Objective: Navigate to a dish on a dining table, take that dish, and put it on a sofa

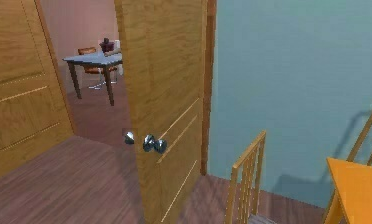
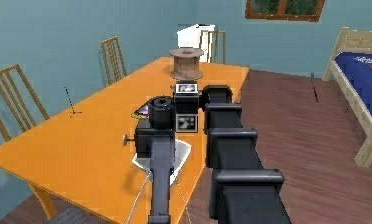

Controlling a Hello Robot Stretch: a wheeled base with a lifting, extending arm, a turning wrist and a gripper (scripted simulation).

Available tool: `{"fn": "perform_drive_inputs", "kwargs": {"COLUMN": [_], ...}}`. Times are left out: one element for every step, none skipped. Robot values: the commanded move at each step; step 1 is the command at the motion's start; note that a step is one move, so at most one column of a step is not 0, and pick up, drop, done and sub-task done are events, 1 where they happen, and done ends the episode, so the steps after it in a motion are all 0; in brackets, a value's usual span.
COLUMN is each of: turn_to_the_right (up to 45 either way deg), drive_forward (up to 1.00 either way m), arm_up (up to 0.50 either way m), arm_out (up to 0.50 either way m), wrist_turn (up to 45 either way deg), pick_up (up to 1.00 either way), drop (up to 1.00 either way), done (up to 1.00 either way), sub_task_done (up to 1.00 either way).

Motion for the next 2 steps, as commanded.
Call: {"fn": "perform_drive_inputs", "kwargs": {"turn_to_the_right": [0.0, 0.0], "drive_forward": [0.00, 0.00], "arm_up": [0.00, 0.00], "arm_out": [0.00, 0.00], "wrist_turn": [45.0, 45.0], "pick_up": [0.00, 0.00], "drop": [0.00, 0.00], "done": [0.00, 0.00], "sub_task_done": [0.00, 0.00]}}
